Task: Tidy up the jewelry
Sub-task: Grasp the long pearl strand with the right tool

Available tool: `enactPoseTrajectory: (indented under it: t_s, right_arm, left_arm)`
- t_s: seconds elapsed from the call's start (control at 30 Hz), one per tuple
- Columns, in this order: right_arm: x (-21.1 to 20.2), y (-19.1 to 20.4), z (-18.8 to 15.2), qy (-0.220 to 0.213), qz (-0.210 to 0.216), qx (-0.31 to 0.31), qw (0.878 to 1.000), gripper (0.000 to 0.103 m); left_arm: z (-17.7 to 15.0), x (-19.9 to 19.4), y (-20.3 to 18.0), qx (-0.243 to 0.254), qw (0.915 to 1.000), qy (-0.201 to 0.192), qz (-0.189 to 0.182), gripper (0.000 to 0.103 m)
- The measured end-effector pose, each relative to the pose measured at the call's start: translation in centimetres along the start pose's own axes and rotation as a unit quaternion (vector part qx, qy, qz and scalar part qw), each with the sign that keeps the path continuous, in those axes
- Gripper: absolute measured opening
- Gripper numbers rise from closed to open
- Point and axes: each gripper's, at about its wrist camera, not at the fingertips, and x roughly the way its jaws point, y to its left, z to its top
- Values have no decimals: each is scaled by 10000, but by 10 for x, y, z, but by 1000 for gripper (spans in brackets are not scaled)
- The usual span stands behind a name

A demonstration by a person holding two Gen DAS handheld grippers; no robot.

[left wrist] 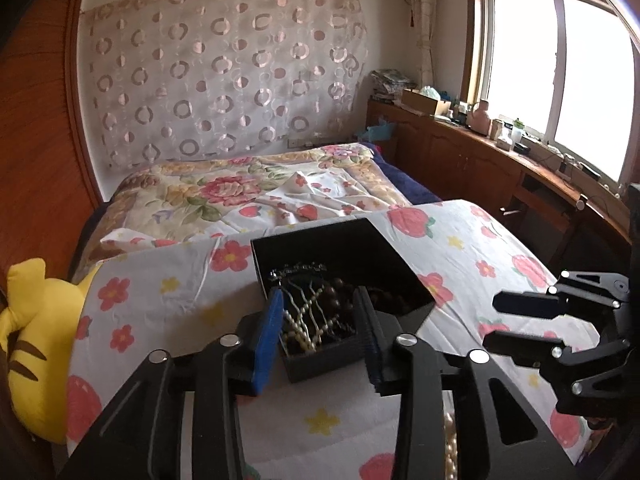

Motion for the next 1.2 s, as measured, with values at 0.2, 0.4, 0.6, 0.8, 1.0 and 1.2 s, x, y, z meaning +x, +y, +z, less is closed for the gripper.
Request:
enactPoseTrajectory:
  t_s: [0.2,0.4,0.6,0.8,1.0,1.2]
  right_arm:
    - [6,19,-27,359,149,-229,9990,37]
    - [14,35,-43,639,178,-492,9966,37]
    - [25,26,-50,973,138,-384,9944,28]
    - [37,17,-48,1171,333,-159,9924,27]
    - [39,20,-46,1247,496,-212,9907,18]
    - [25,29,-51,1064,362,-465,9926,9]
  left_arm:
    - [-22,-16,-5,60,10000,-48,-12,54]
    - [-51,-31,-3,-51,10000,-36,-71,70]
    - [-76,-41,-3,-105,9998,84,-131,72]
    - [-96,-50,-3,-201,9995,167,-174,72]
    - [-110,-51,-6,-196,9990,323,-256,72]
    - [-123,-50,-11,-183,9978,524,-362,72]
